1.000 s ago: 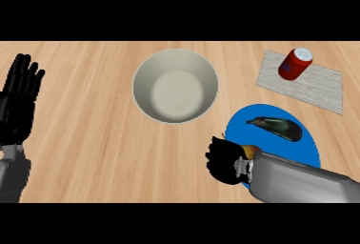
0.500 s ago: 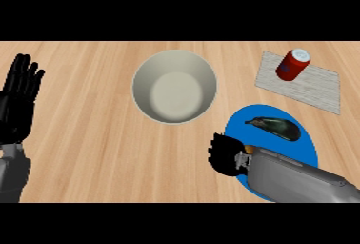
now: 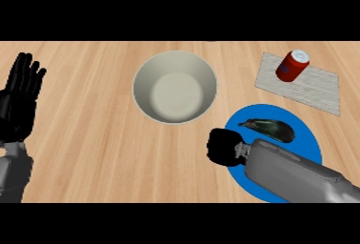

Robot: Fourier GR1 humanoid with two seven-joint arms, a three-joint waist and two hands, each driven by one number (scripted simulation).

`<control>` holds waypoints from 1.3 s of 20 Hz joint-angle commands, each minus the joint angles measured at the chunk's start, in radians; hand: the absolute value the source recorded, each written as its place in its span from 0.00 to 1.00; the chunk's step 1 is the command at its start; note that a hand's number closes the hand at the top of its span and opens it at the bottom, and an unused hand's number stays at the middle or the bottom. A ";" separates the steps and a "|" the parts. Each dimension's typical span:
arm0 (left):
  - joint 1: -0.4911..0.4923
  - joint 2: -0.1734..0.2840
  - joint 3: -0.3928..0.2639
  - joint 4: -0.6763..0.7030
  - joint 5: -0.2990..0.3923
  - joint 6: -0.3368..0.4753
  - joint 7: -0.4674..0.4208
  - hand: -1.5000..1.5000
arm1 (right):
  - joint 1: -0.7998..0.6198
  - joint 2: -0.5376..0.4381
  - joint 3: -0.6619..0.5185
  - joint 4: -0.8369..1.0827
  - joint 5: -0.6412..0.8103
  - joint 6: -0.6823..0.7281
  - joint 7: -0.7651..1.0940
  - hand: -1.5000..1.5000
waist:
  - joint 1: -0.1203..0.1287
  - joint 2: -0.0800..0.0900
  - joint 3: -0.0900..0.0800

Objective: Pick the pear from the plate and place it in the bowl

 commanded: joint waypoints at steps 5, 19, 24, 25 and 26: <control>0.016 -0.017 0.006 0.004 0.009 -0.020 -0.010 0.50 | 0.027 -0.053 -0.147 0.173 0.022 -0.204 -0.085 1.00 | 0.008 0.027 0.007; -0.035 -0.016 -0.027 -0.059 0.019 -0.037 0.020 0.50 | -0.119 -0.319 -0.849 0.654 -0.420 -0.456 -0.320 1.00 | 0.090 0.076 0.017; -0.063 -0.039 -0.045 -0.042 -0.005 -0.014 0.005 0.50 | -0.190 -0.346 -0.935 0.789 -0.463 -0.524 -0.421 1.00 | 0.101 0.076 0.014; -0.056 -0.047 -0.042 -0.044 0.002 -0.012 0.007 0.50 | -0.195 -0.353 -0.945 0.809 -0.473 -0.527 -0.474 1.00 | 0.103 0.071 0.014; -0.069 -0.034 -0.033 -0.029 -0.006 -0.003 0.018 0.50 | -0.208 -0.362 -0.959 0.824 -0.501 -0.484 -0.539 1.00 | 0.098 0.072 0.014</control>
